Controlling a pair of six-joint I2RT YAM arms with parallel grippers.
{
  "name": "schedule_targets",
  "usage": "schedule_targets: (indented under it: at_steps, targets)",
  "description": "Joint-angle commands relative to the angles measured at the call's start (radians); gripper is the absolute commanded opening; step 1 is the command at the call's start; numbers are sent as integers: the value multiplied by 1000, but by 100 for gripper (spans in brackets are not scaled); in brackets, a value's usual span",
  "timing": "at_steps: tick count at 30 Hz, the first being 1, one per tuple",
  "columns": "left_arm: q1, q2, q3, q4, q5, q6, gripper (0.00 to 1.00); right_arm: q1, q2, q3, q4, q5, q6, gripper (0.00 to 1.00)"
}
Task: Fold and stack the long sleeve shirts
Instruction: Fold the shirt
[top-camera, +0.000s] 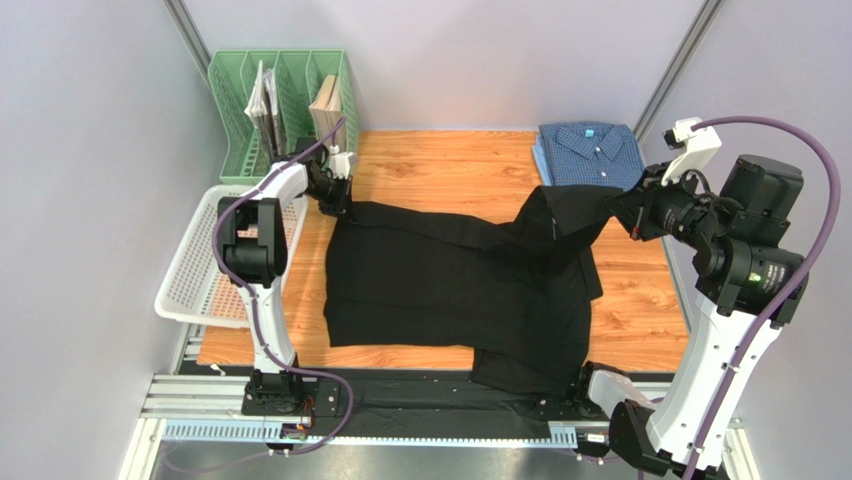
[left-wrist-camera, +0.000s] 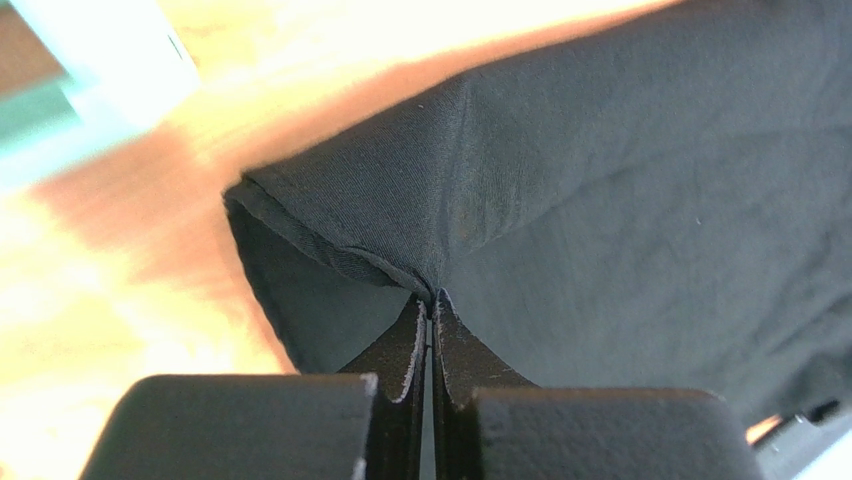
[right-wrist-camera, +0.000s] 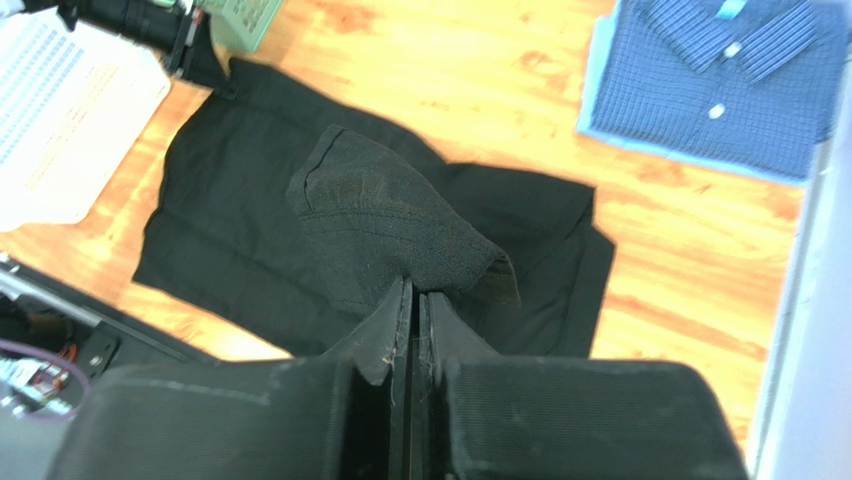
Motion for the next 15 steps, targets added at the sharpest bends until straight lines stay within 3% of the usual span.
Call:
schedule_targets:
  at_steps: [1,6,15]
  targets:
    - [-4,-75,58,-187,2,35,0,5,-7,88,11,48,-35,0]
    - [-6,-73,29,-291,-7,32,0,5,-24,95,-16,102,-88,0]
    - [-4,-78,-84,-259,-82,20,1,5,-99,-43,-67,167,-215,0]
